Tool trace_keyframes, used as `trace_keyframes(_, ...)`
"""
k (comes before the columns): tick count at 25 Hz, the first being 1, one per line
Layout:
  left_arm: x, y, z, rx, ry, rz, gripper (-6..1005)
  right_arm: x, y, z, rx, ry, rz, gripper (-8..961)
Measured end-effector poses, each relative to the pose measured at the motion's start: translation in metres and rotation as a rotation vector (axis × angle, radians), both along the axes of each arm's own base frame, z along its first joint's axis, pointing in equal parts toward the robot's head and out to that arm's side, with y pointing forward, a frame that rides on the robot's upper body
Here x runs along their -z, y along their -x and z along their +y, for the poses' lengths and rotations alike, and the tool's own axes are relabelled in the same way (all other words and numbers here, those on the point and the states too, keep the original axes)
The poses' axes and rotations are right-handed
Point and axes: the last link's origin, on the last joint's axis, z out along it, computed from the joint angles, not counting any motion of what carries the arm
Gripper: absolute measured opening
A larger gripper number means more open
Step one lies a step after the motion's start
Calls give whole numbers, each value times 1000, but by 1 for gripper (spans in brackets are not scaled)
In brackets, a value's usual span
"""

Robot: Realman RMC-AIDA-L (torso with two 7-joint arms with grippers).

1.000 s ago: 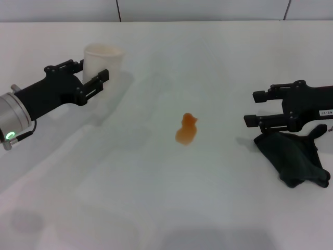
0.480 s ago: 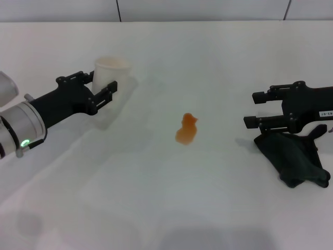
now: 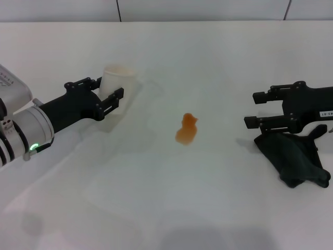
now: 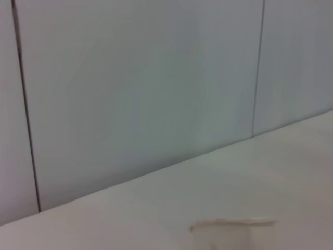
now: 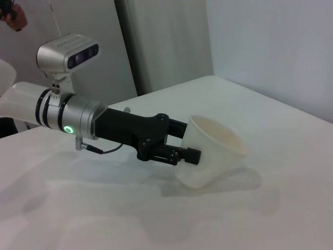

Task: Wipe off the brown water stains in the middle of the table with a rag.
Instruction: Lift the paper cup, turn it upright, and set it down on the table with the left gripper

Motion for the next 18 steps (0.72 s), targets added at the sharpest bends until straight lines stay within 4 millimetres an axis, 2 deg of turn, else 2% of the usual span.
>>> trace_keyframes(18,3,5,-9,3,27,6,508,-3,-1,-1,-1,-7,-6,708)
